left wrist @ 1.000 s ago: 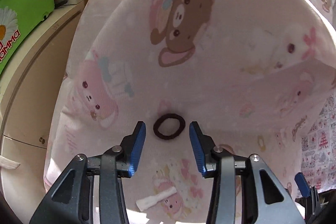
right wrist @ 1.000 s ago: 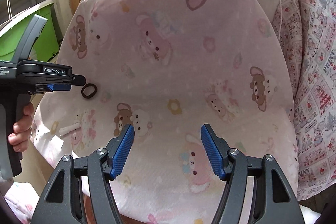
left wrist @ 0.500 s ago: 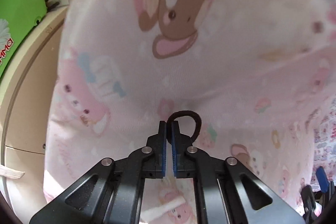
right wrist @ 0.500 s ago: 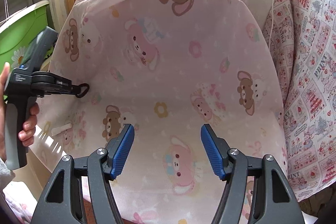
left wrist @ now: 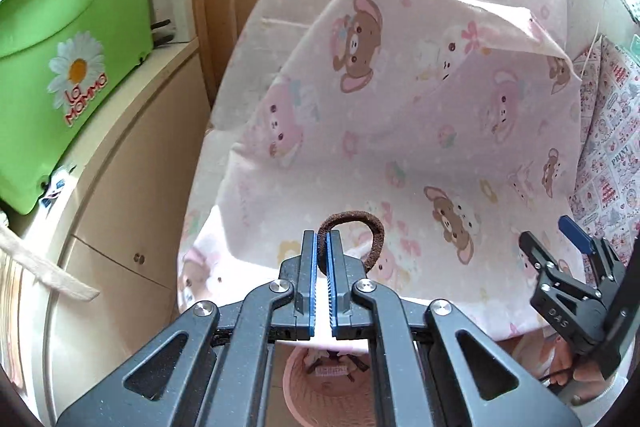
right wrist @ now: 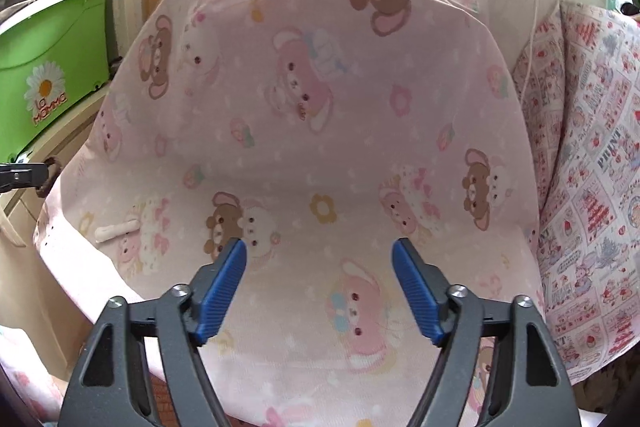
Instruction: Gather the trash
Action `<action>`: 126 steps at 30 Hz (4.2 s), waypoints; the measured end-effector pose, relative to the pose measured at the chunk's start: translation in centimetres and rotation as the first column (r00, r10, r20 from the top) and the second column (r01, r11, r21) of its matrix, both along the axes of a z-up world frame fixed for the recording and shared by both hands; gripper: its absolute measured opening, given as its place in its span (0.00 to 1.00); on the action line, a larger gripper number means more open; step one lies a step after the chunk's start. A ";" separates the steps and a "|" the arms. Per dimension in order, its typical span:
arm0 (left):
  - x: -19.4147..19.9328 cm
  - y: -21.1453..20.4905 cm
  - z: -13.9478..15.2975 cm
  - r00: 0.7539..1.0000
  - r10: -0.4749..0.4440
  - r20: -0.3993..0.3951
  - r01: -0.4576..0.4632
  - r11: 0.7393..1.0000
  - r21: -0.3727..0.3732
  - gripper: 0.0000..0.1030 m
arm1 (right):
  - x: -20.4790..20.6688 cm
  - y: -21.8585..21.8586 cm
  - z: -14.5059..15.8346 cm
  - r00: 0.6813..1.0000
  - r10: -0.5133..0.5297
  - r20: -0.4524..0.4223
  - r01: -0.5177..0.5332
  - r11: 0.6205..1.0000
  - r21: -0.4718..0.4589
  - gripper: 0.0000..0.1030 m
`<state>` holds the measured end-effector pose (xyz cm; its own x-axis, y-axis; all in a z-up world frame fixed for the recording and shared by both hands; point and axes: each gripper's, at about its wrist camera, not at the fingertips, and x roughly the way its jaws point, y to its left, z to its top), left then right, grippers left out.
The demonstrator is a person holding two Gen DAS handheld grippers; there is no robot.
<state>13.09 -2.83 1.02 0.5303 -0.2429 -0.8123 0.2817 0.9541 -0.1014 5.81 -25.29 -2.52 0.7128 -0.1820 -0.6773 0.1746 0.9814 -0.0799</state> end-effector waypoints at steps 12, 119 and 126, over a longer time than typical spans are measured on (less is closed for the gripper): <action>-3.2 5.3 -0.3 0.976 0.160 0.146 -0.158 0.987 -0.022 0.04 | -0.4 3.4 0.2 0.993 0.104 0.061 -0.110 0.988 0.109 0.84; -2.3 8.5 -0.1 0.931 0.304 0.201 -0.316 0.948 0.030 0.04 | 10.4 8.5 -4.8 0.970 0.223 -0.092 -0.186 0.935 0.301 0.22; -2.1 8.2 -0.6 0.938 0.292 0.184 -0.303 0.952 0.036 0.04 | 9.4 10.4 -5.3 0.966 0.242 -0.093 -0.218 0.952 0.213 0.22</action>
